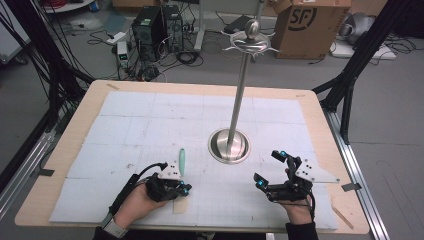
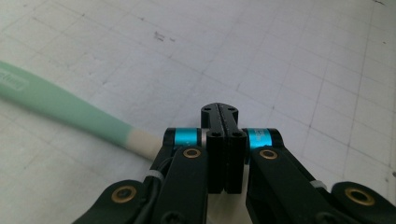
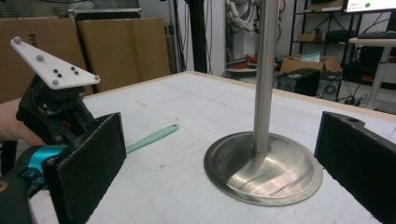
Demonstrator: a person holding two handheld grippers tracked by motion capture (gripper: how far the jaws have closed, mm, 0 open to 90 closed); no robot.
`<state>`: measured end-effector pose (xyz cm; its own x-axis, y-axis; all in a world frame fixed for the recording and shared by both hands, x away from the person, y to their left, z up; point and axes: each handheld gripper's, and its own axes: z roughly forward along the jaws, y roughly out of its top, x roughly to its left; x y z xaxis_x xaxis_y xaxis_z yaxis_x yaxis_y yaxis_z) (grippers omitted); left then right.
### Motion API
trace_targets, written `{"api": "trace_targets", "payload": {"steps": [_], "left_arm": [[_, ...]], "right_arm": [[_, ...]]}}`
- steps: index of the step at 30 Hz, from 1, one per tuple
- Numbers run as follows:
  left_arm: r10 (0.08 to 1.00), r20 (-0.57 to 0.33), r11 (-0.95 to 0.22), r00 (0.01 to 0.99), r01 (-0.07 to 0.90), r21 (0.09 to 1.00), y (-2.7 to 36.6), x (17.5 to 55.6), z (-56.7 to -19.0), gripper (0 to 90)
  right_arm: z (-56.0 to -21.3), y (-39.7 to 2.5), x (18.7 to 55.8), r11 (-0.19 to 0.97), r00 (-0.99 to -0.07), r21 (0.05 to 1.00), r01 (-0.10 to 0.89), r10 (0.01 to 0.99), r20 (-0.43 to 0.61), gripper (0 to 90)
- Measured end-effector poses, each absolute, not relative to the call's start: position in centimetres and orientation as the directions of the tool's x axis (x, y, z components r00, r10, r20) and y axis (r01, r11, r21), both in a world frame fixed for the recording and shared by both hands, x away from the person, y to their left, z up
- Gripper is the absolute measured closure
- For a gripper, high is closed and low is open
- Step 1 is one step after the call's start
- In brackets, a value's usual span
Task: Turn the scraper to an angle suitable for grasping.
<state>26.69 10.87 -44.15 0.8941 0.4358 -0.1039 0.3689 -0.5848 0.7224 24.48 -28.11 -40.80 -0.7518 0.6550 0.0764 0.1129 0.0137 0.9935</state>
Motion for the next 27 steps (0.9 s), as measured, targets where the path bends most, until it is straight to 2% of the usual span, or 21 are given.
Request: {"api": "trace_targets", "payload": {"steps": [13, 20, 23, 25, 26, 27], "left_arm": [[0.472, -0.089, -0.594, 0.877, 0.391, 0.703, 16.2, 26.0, -43.8, 89.8], [0.496, -0.119, -0.568, 0.860, 0.425, 0.705, 17.8, 26.2, -43.7, 89.8], [0.544, -0.095, -0.518, 0.834, 0.423, 0.743, 18.6, 26.8, -43.1, 89.8], [0.611, -0.064, -0.487, 0.789, 0.439, 0.755, 19.5, 27.7, -42.7, 89.7], [0.676, -0.047, -0.455, 0.735, 0.467, 0.758, 20.5, 29.0, -42.6, 89.8], [0.676, -0.047, -0.455, 0.735, 0.467, 0.758, 20.5, 29.0, -42.6, 89.8]], "right_arm": [[-40.9, -28.3, 23.9, 0.032, -0.744, 0.992, 0.119, 0.665, 0.068, 1.1], [-40.9, -28.0, 23.9, 0.047, -0.750, 0.992, 0.121, 0.659, 0.060, 1.1], [-40.9, -28.0, 23.9, 0.046, -0.750, 0.991, 0.123, 0.659, 0.063, 1.1], [-40.9, -28.0, 23.9, 0.046, -0.751, 0.991, 0.124, 0.658, 0.064, 1.1], [-40.9, -28.0, 23.9, 0.045, -0.751, 0.991, 0.125, 0.657, 0.065, 1.1], [-40.9, -28.0, 23.9, 0.044, -0.751, 0.991, 0.125, 0.657, 0.065, 1.1]]}}
